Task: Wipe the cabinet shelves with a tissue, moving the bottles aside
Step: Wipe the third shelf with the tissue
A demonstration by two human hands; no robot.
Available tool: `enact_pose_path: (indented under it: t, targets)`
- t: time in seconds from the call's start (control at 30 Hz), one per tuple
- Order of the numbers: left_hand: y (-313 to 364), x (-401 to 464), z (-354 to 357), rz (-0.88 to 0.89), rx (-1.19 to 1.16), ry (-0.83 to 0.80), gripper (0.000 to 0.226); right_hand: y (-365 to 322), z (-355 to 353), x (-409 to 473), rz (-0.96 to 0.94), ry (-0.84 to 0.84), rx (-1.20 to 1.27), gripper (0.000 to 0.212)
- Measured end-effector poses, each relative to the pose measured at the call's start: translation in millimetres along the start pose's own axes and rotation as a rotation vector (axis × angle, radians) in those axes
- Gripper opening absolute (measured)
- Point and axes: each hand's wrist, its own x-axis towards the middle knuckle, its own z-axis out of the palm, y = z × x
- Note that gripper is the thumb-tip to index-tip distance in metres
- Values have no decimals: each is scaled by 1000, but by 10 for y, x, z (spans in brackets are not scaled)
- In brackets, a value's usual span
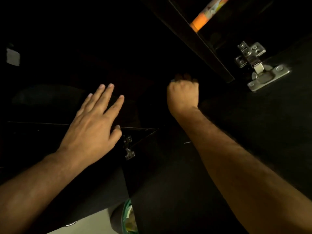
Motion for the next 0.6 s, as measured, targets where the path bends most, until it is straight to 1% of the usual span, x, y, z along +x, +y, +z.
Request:
enact_pose_path:
  t: [0.03, 0.1, 0.17, 0.23, 0.33, 0.4, 0.47, 0.53, 0.6]
  targets:
    - [-17, -18, 36, 3, 25, -15, 75, -56, 23, -21, -14, -76, -76, 18]
    - [-54, -71, 99, 31, 101, -36, 75, -153, 102, -90, -26, -292, -200, 34]
    - [-62, -98, 130, 58, 174, -61, 75, -242, 216, -202, -76, -379, -264, 41]
    - [-78, -96, 139, 66, 239, -71, 73, -347, 398, -335, -153, -464, -273, 50]
    - [-80, -82, 144, 91, 333, -95, 73, -468, 594, -430, -246, -645, -283, 61]
    - [-84, -82, 147, 101, 389, -118, 72, -496, 635, -402, -253, -682, -270, 64]
    - [-75, -80, 150, 106, 426, -131, 72, -473, 600, -399, -219, -691, -275, 70]
    - [-73, -75, 148, 97, 417, -119, 71, -404, 505, -417, -171, -673, -290, 72]
    - [-61, -67, 144, 92, 387, -102, 66, -295, 353, -439, -108, -620, -290, 72]
